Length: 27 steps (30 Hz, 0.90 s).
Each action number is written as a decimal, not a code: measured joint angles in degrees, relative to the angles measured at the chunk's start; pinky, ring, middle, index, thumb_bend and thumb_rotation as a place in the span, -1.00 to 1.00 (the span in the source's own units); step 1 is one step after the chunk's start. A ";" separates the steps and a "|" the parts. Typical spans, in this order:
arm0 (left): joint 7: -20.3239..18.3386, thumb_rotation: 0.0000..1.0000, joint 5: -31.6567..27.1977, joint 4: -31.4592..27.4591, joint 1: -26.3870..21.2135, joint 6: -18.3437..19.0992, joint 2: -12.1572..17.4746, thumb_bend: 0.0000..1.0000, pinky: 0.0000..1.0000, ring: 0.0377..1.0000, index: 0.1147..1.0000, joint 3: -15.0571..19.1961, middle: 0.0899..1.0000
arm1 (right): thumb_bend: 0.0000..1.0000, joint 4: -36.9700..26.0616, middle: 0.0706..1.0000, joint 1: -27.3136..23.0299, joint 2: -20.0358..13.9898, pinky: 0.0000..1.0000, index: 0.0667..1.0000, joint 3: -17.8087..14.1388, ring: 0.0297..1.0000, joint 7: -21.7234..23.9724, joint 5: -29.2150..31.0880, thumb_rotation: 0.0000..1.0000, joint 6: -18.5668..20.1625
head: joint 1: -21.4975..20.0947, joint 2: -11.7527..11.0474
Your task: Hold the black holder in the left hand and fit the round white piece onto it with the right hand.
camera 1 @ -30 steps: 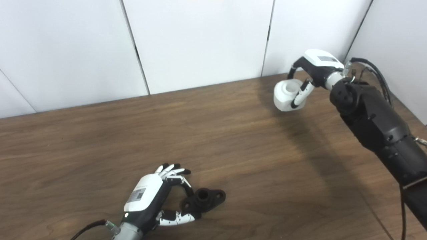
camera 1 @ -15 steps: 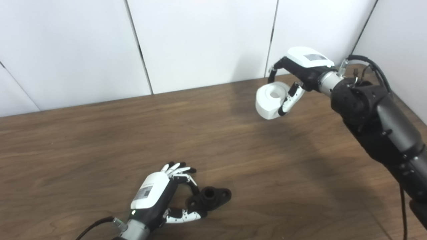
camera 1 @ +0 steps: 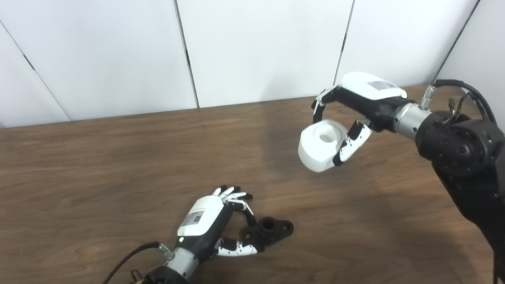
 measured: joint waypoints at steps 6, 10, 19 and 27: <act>-0.17 -0.88 0.07 0.01 -0.46 1.12 -0.26 0.02 1.00 0.87 -0.15 -0.46 0.64 | 0.05 -2.67 0.53 1.11 2.35 0.61 -0.11 -0.89 0.73 5.06 0.16 -0.73 0.06 | -0.09 0.35; -0.56 -0.88 0.06 0.00 -0.73 1.41 -0.47 0.02 1.00 0.87 -0.15 -0.62 0.64 | 0.05 -3.91 0.54 1.20 4.23 0.63 -0.11 -0.44 0.75 7.39 -0.22 -0.73 0.05 | -0.09 0.88; -1.36 -0.87 0.35 0.00 -1.21 2.20 -0.83 0.02 0.99 0.87 -0.15 -0.76 0.65 | 0.05 -3.84 0.56 2.42 6.48 0.66 -0.11 2.49 0.77 9.58 -1.16 -0.72 0.06 | 0.26 1.58; -1.51 -0.88 0.38 0.00 -1.48 3.02 -1.19 0.02 0.99 0.87 -0.15 -0.98 0.65 | 0.05 -3.52 0.52 4.89 9.68 0.63 -0.11 3.99 0.75 9.92 -2.41 -0.72 0.06 | 0.44 1.85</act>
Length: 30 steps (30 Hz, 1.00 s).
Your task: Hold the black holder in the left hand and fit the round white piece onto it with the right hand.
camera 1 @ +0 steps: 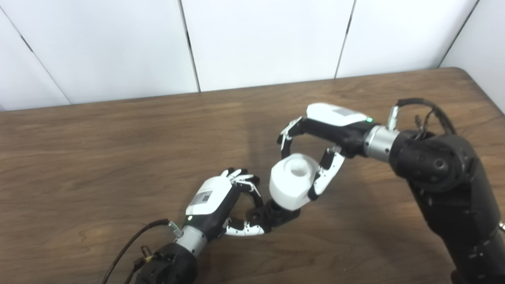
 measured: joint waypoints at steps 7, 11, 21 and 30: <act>-0.06 -0.87 0.02 0.00 -0.19 0.39 -0.05 0.02 1.00 0.87 -0.15 -0.20 0.65 | 0.05 0.07 0.54 0.04 1.62 0.66 -0.11 0.70 0.75 -0.07 -2.07 -0.72 0.01 | 0.18 0.26; -0.10 -0.87 0.03 0.01 -0.28 0.40 -0.17 0.02 0.99 0.87 -0.16 -0.31 0.65 | 0.05 0.06 0.55 0.07 2.30 0.63 -0.11 1.78 0.74 -0.58 -2.07 -0.72 -0.01 | 0.44 0.18; -0.10 -0.88 0.21 0.01 -0.36 0.47 -0.23 0.02 1.00 0.87 -0.15 -0.41 0.64 | 0.05 0.05 0.56 0.62 3.59 0.63 -0.11 2.62 0.75 -1.41 -2.10 -0.72 -0.01 | 0.70 0.18; -0.10 -0.88 0.17 0.01 -0.38 0.52 -0.40 0.02 1.00 0.87 -0.15 -0.42 0.64 | 0.05 0.05 0.56 0.62 4.02 0.63 -0.11 3.23 0.75 -1.32 -2.70 -0.72 0.01 | 0.79 0.26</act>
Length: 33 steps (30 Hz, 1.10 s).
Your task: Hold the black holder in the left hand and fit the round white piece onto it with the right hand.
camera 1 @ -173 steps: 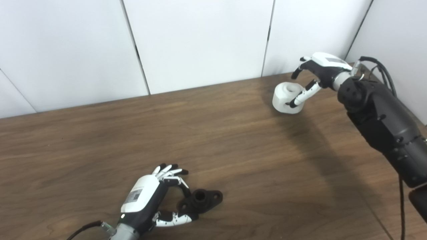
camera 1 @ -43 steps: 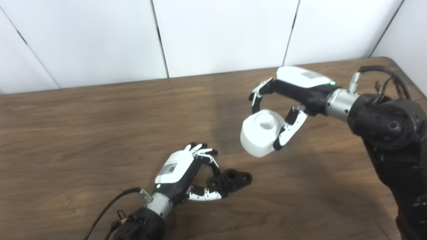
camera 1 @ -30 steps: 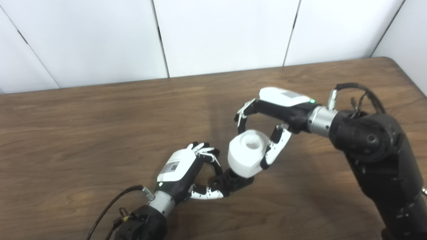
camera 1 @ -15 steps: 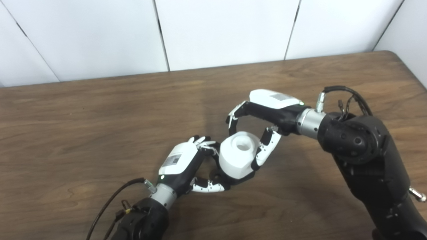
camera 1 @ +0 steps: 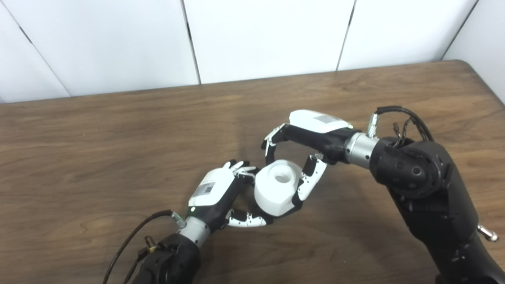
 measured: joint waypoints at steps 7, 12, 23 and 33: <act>0.00 -0.88 0.00 0.00 -0.01 -0.06 -0.03 0.02 1.00 0.87 -0.16 0.02 0.64 | 0.05 0.02 0.55 0.30 0.30 0.66 -0.11 0.06 0.75 -0.05 -0.02 -0.73 -0.01 | 0.09 0.09; -0.02 -0.88 0.01 0.00 -0.02 0.05 -0.04 0.02 1.00 0.87 -0.16 0.00 0.65 | 0.05 0.40 0.54 0.76 0.27 0.67 -0.11 0.52 0.76 -0.85 -0.23 -0.73 -0.03 | 0.09 0.09; -0.05 -0.88 0.00 0.00 -0.06 0.07 -0.04 0.02 1.00 0.87 -0.16 0.00 0.65 | 0.05 0.56 0.55 1.39 0.07 0.74 -0.11 1.31 0.79 -1.98 -0.55 -0.73 -0.20 | 0.00 0.35; -0.14 -0.88 0.02 0.00 -0.13 0.17 0.02 0.02 1.00 0.87 -0.16 0.02 0.65 | 0.05 0.52 0.55 2.29 -0.54 0.72 -0.11 3.07 0.81 -5.60 -0.51 -0.73 -1.51 | 0.00 0.35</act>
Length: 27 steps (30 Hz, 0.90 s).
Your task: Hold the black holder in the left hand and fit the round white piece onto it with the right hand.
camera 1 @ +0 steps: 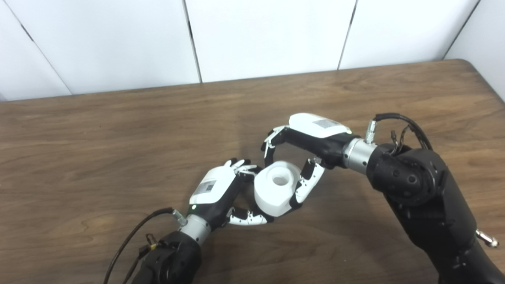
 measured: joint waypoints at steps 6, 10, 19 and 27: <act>0.00 -0.88 0.01 0.00 -0.02 0.00 0.03 0.02 1.00 0.86 -0.16 0.06 0.64 | 0.05 -0.18 0.54 0.95 -0.20 0.72 -0.11 0.60 0.79 -2.24 -0.14 -0.73 -1.42 | 0.00 0.09; 0.00 -0.88 0.04 0.00 -0.04 0.00 0.07 0.02 1.00 0.87 -0.16 0.06 0.64 | 0.05 -0.19 0.54 1.59 -0.27 0.73 -0.11 0.76 0.78 -3.60 -0.15 -0.73 -2.61 | 0.00 0.09; -0.01 -0.88 0.04 0.01 -0.07 0.00 0.10 0.02 1.00 0.87 -0.16 0.05 0.65 | 0.05 -0.18 0.54 2.20 -0.43 0.68 -0.11 0.98 0.79 -4.95 -0.14 -0.73 -3.18 | -0.26 0.26; -0.19 -0.88 0.07 0.00 -0.17 0.09 0.12 0.02 1.00 0.86 -0.16 0.05 0.64 | 0.05 -0.17 0.54 2.19 -0.45 0.66 -0.11 0.98 0.78 -4.95 -0.05 -0.73 -3.00 | -0.35 0.53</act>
